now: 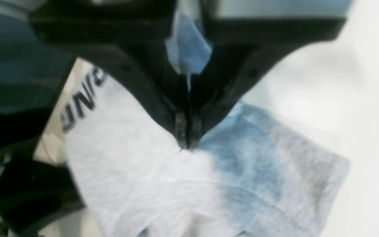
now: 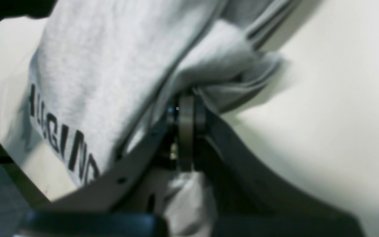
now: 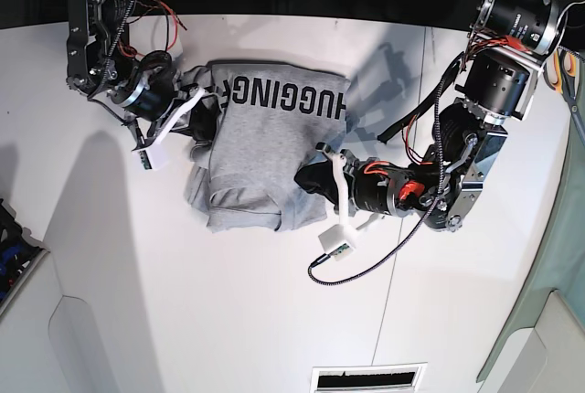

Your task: Layout the t-shirt on the table in an organized manner, then fold the t-shirt properly

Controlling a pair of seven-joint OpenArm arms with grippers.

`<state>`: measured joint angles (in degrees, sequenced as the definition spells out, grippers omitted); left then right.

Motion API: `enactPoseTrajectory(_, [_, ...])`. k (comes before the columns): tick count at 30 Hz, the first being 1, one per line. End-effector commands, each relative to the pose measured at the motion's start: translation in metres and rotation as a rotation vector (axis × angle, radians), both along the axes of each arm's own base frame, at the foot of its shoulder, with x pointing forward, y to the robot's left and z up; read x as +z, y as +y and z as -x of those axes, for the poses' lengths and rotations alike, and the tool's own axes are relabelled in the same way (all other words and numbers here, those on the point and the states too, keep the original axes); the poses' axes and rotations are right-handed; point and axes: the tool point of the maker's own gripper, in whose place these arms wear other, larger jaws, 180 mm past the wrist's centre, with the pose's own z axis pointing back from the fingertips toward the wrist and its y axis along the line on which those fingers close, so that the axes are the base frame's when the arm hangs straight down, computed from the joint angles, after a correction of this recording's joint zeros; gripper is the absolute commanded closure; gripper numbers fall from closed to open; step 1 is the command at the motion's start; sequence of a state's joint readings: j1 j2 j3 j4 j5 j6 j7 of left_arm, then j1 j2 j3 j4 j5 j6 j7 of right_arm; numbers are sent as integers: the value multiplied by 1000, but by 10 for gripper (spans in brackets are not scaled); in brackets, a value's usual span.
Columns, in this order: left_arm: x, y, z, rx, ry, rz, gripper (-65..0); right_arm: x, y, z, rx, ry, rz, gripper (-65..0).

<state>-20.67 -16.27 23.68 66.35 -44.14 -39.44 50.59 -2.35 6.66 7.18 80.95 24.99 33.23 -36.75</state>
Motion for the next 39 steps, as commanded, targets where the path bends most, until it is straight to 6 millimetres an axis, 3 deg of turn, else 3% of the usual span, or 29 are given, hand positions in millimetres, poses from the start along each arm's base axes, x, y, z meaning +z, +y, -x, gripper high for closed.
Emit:
enactPoseTrajectory(1, [14,2,-7,-6,-43,19,-1,14,-5,-10,-8,-45,-6,0])
enactPoseTrajectory(6, [14,36,10,24,-67,-14,-1,34,-30,-17,-71,-70,-4,0])
enactPoseTrajectory(10, [23,70,27,102,-88,-1,-1,41,-52,-4,-107,-73,-19,0])
enactPoseTrajectory(16, [22,108,80,164,-46,-22,-1,30,-89,52,-102,1,63,0])
enactPoseTrajectory(23, [19,125,162,207,20,-62,-1,40,-133,120,-107,87,142,0])
enactPoseTrajectory(27, [-9,133,230,229,158,-140,0,22,-139,174,-63,250,168,0])
enactPoseTrajectory(31, [-50,137,288,265,278,-227,0,-4,-127,227,-29,416,141,0])
enactPoseTrajectory(37, [-113,126,389,256,628,-276,0,-64,-108,326,83,741,157,0])
enactPoseTrajectory(39, [-132,124,412,258,728,-320,0,-81,-105,348,136,825,194,0])
